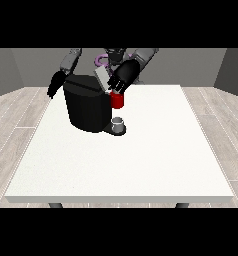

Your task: Insert the coffee pod into the coffee machine and close the lid

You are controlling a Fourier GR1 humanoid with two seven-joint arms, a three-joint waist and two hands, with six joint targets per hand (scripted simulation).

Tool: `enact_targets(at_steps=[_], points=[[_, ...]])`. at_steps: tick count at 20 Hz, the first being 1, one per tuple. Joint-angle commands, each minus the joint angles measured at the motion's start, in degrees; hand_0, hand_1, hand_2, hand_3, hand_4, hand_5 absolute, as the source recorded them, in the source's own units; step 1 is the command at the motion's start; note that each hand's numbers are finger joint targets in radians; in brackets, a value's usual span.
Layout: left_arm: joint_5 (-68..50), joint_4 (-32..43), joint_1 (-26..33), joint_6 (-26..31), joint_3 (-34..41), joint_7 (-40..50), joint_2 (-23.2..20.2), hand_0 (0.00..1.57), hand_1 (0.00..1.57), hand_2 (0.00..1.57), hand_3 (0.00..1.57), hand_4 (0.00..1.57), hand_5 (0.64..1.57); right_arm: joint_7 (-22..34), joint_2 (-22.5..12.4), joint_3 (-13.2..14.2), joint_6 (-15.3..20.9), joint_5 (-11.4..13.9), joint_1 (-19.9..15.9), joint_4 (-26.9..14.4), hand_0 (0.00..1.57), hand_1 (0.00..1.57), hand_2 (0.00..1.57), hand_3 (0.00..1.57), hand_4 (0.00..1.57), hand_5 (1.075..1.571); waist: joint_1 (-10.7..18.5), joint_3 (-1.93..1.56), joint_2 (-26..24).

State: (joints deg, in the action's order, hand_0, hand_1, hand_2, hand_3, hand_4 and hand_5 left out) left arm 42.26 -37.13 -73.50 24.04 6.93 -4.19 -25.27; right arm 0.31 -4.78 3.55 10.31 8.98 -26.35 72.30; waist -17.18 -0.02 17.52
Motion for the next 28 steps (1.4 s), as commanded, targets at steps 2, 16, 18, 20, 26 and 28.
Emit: enact_targets(at_steps=[2, 16, 18, 20, 26, 28], points=[[0.6, 0.5, 1.0, -1.4, 0.3, -3.4, -2.2, 1.20, 1.20, 1.22, 1.17, 0.36, 1.571, -0.7, 0.6, -0.7, -0.4, -0.3, 1.1, 1.8, 0.00, 0.00, 0.00, 0.00, 0.00, 1.571, -0.7, 0.02, 0.4], [6.5, 0.3, 1.2, -7.4, -3.2, -4.6, -2.6, 1.17, 1.17, 1.17, 1.02, 0.00, 1.571, 0.4, -2.6, 1.1, -1.5, -0.4, -1.3, 0.8, 0.00, 0.00, 0.00, 0.00, 0.00, 1.571, -0.9, 0.00, 3.0], [6.5, 0.9, 1.8, -6.3, -3.5, -5.0, -1.8, 1.10, 1.10, 1.13, 0.99, 0.00, 1.571, 1.2, -1.1, 0.8, -0.8, -0.8, -0.7, 1.0, 0.00, 0.00, 0.00, 0.00, 0.00, 1.571, -0.4, 0.00, 1.1], [5.3, 2.5, -0.1, -5.1, -1.5, -6.4, -4.5, 1.12, 1.12, 1.14, 0.98, 0.00, 1.571, 2.3, 0.2, -0.6, 0.3, 0.2, -1.0, 2.9, 0.00, 0.00, 0.00, 0.00, 0.00, 1.571, -1.7, 0.01, 2.4], [5.0, 0.8, -0.1, -9.3, -0.9, -7.2, -1.5, 1.25, 1.25, 1.21, 0.96, 0.00, 1.571, 0.9, -0.2, 0.0, 0.8, 0.7, -0.9, 1.2, 0.00, 0.00, 0.00, 0.00, 0.06, 1.571, -1.0, 0.01, 3.0], [5.1, -0.2, -1.5, -9.9, -0.8, -7.3, -1.7, 1.25, 1.25, 1.21, 0.95, 0.00, 1.571, -2.1, -0.2, 1.9, 1.2, -0.7, -2.5, -0.6, 0.00, 0.00, 0.00, 0.00, 0.08, 1.571, -0.3, -0.02, 5.5]])
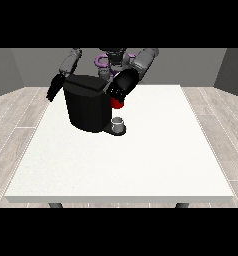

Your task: Insert the coffee pod into the coffee machine and close the lid

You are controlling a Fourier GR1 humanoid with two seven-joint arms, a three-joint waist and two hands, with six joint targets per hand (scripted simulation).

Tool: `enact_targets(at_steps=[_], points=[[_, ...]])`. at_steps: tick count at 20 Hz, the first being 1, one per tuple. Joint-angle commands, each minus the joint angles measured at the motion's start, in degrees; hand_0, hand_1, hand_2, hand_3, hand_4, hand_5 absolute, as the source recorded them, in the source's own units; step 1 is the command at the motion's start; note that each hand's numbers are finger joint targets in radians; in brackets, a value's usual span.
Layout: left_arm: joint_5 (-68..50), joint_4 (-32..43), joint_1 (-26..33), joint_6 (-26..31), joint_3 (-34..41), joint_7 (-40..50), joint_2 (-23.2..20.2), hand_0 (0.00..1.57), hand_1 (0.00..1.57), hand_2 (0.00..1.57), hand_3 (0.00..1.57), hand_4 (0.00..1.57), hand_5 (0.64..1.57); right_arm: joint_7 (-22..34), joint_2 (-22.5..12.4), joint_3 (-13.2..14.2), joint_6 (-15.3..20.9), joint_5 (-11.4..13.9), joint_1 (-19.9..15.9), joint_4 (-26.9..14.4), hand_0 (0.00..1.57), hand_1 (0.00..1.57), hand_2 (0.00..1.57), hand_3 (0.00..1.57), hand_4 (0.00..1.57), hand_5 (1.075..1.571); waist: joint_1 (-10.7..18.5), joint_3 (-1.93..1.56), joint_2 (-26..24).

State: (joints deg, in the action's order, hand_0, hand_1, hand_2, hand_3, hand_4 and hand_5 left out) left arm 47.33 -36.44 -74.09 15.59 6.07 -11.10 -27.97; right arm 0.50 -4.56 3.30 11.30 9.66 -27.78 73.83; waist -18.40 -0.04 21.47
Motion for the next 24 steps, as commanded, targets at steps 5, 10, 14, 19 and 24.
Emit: enact_targets(at_steps=[5, 10, 14, 19, 24], points=[[0.5, 1.0, 1.2, -1.7, 0.4, -4.2, -1.4, 1.27, 1.27, 1.24, 0.97, 0.00, 1.571, 0.7, -1.0, 0.3, -0.3, 0.2, 0.7, 1.0, 0.00, 0.00, 0.00, 0.00, 0.00, 1.571, -0.1, 0.04, 0.0], [2.6, 0.7, -2.8, -1.9, -0.8, -5.9, -3.7, 1.04, 1.04, 1.05, 0.74, 0.00, 1.571, 1.8, -0.2, -0.4, 1.8, 2.1, -3.5, 0.7, 0.00, 0.00, 0.00, 0.00, 0.22, 1.571, -0.1, 0.03, 3.6], [4.3, 0.0, -3.8, -3.6, -1.8, -4.9, -3.0, 0.74, 0.74, 0.87, 0.65, 0.00, 1.571, 1.7, 0.4, -0.8, 3.1, 3.3, -4.7, -0.7, 0.00, 0.00, 0.00, 0.00, 0.16, 1.571, 0.5, 0.02, 3.9], [5.3, 1.1, 0.9, -6.4, -1.8, -5.9, -2.7, 0.00, 0.00, 0.62, 0.49, 0.00, 1.571, 3.2, -0.4, -0.7, 1.6, 2.5, -1.0, 0.4, 0.00, 0.00, 0.00, 0.00, 0.20, 1.571, 0.1, 0.04, 0.9], [5.4, 1.8, -0.4, -5.4, -1.2, -6.0, -3.9, 0.00, 0.00, 0.53, 0.45, 0.00, 1.571, 1.4, 0.3, -1.0, 1.3, 2.2, 0.2, -0.1, 0.00, 0.00, 0.00, 0.00, 0.00, 1.571, 0.2, 0.03, 0.4]])
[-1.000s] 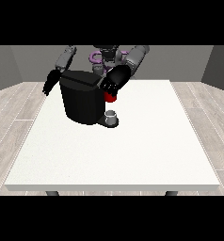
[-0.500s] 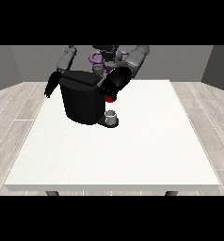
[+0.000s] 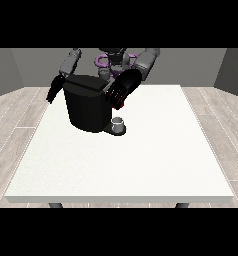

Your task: Insert the coffee pod into the coffee machine and close the lid

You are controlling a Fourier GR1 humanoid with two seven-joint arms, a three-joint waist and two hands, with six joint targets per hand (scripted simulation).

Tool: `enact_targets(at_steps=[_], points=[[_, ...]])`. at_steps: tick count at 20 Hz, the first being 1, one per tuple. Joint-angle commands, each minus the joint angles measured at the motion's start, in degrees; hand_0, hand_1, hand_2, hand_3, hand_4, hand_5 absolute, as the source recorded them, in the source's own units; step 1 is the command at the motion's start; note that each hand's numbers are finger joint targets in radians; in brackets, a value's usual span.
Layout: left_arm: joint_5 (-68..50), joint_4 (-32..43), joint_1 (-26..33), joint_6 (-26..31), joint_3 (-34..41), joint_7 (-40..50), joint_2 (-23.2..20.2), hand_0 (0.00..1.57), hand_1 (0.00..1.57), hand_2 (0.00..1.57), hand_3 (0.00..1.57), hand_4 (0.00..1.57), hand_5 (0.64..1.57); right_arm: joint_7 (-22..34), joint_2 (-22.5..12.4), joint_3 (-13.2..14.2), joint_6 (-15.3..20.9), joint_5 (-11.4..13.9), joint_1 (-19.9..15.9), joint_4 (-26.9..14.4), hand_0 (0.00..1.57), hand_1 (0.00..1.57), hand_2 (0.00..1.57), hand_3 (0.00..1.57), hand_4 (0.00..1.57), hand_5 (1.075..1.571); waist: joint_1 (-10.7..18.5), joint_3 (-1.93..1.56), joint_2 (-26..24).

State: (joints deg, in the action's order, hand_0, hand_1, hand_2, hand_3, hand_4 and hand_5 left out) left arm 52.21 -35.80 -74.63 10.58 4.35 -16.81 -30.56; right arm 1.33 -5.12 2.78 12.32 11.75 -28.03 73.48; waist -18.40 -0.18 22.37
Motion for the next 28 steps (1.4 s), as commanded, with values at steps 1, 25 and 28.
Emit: enact_targets(at_steps=[1, 25, 28], points=[[0.3, 1.3, 0.3, 0.2, 0.5, 0.1, -0.6, 0.00, 0.00, 0.48, 0.38, 0.00, 1.571, 2.7, -2.9, 2.4, -3.1, -2.4, -2.8, 0.1, 0.00, 0.00, 0.00, 0.00, 0.08, 1.571, 0.2, 0.17, -0.9], [-28.7, 0.4, 33.3, 4.4, 18.7, -4.0, 27.9, 0.00, 0.00, 0.00, 0.00, 0.27, 1.571, -2.3, -0.6, 5.6, -0.8, -4.2, 19.2, -7.8, 0.00, 0.00, 0.00, 0.00, 0.00, 1.571, 21.4, 0.30, -32.6], [-28.4, 0.1, 37.3, 4.6, 17.9, -3.1, 28.6, 0.00, 0.00, 0.00, 0.00, 0.42, 1.571, -2.5, -1.4, 4.7, -5.3, -6.3, 19.3, -4.6, 0.00, 0.00, 0.00, 0.00, 0.00, 1.571, 21.1, 0.21, -37.0]])
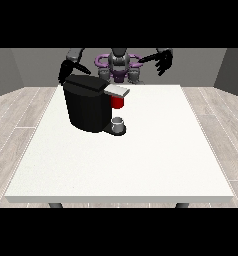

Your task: Insert the coffee pod into the coffee machine and close the lid

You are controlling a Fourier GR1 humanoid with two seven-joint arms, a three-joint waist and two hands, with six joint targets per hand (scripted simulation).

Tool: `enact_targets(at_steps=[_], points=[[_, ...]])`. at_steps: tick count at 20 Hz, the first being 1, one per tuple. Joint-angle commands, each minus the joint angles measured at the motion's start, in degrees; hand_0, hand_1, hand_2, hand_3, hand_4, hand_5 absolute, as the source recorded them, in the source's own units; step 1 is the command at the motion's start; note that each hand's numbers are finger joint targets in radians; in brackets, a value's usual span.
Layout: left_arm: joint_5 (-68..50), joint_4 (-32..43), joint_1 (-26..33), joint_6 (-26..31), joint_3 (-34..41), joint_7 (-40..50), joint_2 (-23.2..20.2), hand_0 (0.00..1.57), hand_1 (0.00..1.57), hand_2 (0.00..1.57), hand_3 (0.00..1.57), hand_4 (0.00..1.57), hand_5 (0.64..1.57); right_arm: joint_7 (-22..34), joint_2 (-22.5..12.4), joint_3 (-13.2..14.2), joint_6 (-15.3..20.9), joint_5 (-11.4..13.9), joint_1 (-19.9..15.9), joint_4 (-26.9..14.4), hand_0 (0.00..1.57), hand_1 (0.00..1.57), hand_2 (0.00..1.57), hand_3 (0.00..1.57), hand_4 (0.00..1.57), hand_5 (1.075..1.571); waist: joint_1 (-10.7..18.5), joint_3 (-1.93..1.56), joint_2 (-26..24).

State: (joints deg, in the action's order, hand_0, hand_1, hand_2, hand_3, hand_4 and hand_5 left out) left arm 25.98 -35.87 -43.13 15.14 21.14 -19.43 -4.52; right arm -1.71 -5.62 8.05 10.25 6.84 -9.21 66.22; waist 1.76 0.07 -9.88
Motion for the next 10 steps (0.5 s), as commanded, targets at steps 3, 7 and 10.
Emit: enact_targets(at_steps=[3, 7, 10], points=[[-2.5, 0.9, 9.7, 1.9, 0.7, 1.9, 2.6, 0.00, 0.00, 0.00, 0.00, 0.32, 1.571, 0.3, 1.3, -2.7, -6.0, -3.1, 1.6, 4.9, 0.00, 0.00, 0.00, 0.00, 0.00, 1.571, 2.7, -0.06, -9.5], [-4.7, -1.5, 12.3, 4.1, 0.9, 1.2, 2.6, 0.00, 0.00, 0.00, 0.00, 0.42, 1.571, 1.2, -1.1, -3.2, -7.5, -2.5, -1.8, 6.8, 0.00, 0.00, 0.00, 0.00, 0.00, 1.571, 5.5, -0.08, -8.7], [-4.9, -3.3, 13.4, 2.6, 0.2, 2.2, 3.9, 0.00, 0.00, 0.00, 0.00, 0.39, 1.571, 3.5, -3.8, -4.3, -10.9, -2.4, -5.1, 9.4, 0.00, 0.00, 0.00, 0.00, 0.15, 1.571, 5.3, -0.07, -8.3]])
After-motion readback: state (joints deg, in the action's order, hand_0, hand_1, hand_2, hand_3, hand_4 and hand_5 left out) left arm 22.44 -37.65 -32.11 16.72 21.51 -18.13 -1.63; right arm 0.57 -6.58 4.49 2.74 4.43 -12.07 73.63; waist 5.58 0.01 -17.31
